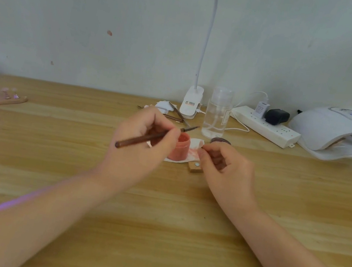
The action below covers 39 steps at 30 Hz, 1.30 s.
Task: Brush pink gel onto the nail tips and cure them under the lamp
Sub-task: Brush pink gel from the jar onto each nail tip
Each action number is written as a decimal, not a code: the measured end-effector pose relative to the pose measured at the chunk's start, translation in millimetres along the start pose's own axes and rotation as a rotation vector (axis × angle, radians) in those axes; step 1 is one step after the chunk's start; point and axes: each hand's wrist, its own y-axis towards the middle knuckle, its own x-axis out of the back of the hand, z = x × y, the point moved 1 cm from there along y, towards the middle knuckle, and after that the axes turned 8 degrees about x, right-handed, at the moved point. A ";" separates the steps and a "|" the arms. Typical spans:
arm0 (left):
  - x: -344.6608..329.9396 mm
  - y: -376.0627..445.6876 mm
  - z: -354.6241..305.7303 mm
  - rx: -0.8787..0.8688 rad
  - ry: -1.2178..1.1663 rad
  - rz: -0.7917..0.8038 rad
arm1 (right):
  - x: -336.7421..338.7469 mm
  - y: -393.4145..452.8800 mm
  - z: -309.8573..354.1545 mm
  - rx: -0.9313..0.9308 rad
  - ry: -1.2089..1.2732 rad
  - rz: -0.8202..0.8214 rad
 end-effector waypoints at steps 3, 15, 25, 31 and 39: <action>-1.2 -8.4 5.6 -0.083 0.109 -0.012 | 0.3 0.2 0.0 -0.004 0.001 0.005; -3.2 -20.1 18.1 -0.205 0.177 0.020 | 0.5 -0.7 1.2 0.012 0.001 -0.018; -3.9 -21.3 19.7 -0.209 0.177 0.048 | 1.1 -0.5 1.9 0.005 0.004 -0.020; -4.5 -20.6 21.9 -0.199 0.176 0.027 | 1.3 -0.5 2.5 0.016 -0.007 -0.019; -0.9 -21.2 22.9 -0.234 0.108 0.080 | 0.5 -0.9 0.2 0.006 0.004 -0.027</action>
